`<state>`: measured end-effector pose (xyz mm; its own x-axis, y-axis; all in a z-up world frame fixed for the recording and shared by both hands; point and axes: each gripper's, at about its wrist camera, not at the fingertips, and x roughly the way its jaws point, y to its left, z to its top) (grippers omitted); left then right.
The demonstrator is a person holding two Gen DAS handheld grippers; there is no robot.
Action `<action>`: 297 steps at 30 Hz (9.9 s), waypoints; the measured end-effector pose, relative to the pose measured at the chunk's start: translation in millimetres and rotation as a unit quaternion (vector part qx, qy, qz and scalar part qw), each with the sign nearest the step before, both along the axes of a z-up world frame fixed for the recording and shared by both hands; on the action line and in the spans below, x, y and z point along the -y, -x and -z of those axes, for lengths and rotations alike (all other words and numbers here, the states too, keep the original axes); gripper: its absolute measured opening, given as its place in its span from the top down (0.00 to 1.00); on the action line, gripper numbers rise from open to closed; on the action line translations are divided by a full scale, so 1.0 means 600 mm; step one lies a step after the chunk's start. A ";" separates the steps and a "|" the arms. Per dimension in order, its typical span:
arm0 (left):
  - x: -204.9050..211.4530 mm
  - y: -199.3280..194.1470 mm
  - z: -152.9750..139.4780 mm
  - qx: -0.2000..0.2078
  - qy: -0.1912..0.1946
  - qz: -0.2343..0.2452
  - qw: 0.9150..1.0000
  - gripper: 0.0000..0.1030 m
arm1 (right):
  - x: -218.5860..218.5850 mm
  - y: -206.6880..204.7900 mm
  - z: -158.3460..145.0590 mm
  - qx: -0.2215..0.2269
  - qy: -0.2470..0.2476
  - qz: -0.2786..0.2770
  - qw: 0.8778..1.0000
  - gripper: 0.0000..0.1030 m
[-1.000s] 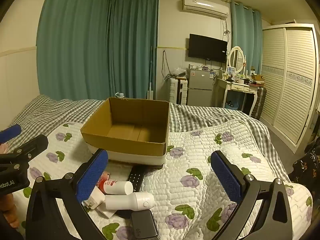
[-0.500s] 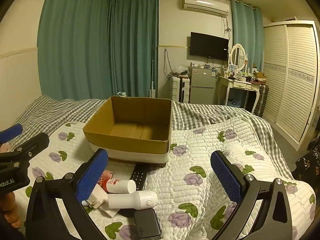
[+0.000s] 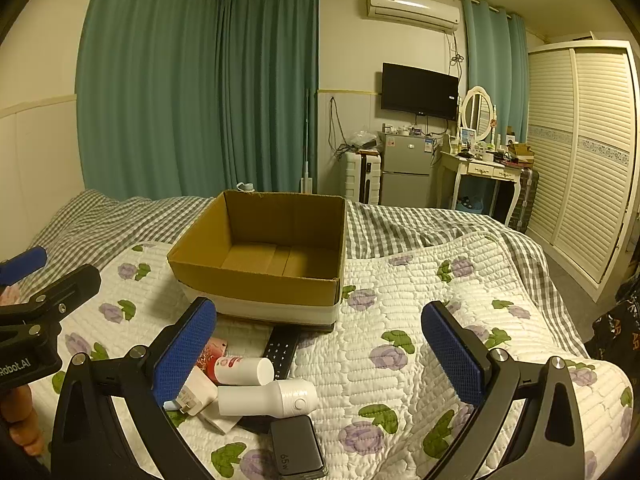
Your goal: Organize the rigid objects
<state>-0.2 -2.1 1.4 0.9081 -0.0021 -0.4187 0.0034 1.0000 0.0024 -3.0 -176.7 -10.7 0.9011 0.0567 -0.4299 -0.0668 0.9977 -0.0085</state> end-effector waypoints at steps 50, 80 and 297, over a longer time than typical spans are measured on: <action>-0.004 -0.001 0.003 -0.001 -0.003 -0.003 1.000 0.01 | -0.004 -0.005 0.008 -0.009 0.001 -0.001 1.000 0.00; 0.007 -0.032 0.105 -0.092 -0.012 -0.007 0.996 0.01 | -0.004 -0.036 0.100 -0.115 0.039 -0.032 0.992 0.07; 0.063 -0.420 0.099 -0.160 -0.039 0.066 0.984 0.42 | -0.014 -0.415 0.017 -0.137 0.008 -0.103 0.985 0.49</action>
